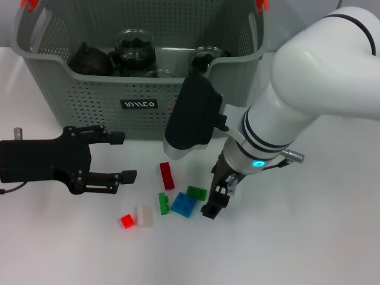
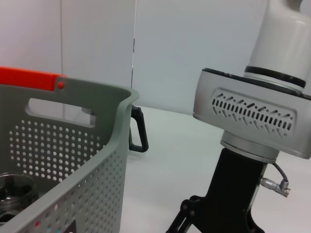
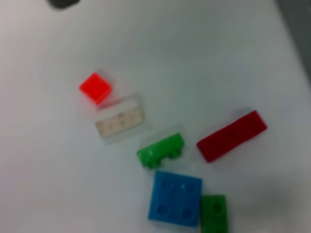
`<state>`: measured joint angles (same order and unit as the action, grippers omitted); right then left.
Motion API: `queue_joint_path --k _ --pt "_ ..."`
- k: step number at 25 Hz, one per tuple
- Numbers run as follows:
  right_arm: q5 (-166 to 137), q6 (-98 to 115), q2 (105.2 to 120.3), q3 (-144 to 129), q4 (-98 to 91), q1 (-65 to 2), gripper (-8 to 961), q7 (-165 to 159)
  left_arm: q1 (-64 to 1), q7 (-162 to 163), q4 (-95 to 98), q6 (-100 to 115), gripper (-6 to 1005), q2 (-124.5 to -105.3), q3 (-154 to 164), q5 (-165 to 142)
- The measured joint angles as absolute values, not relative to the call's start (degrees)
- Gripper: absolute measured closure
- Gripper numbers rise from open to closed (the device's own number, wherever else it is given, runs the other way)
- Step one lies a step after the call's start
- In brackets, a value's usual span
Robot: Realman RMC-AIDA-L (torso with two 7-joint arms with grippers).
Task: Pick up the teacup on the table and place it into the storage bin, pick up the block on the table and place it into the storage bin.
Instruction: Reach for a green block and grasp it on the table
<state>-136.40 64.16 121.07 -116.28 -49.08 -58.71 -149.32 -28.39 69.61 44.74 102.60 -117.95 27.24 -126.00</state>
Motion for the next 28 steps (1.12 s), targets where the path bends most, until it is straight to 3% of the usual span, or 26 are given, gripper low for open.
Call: queue_joint_path --k 28 --pt "-136.31 61.81 121.6 -116.66 -47.59 -58.79 75 -149.58 -28.48 69.39 44.49 102.4 152 -117.95 27.25 -126.01"
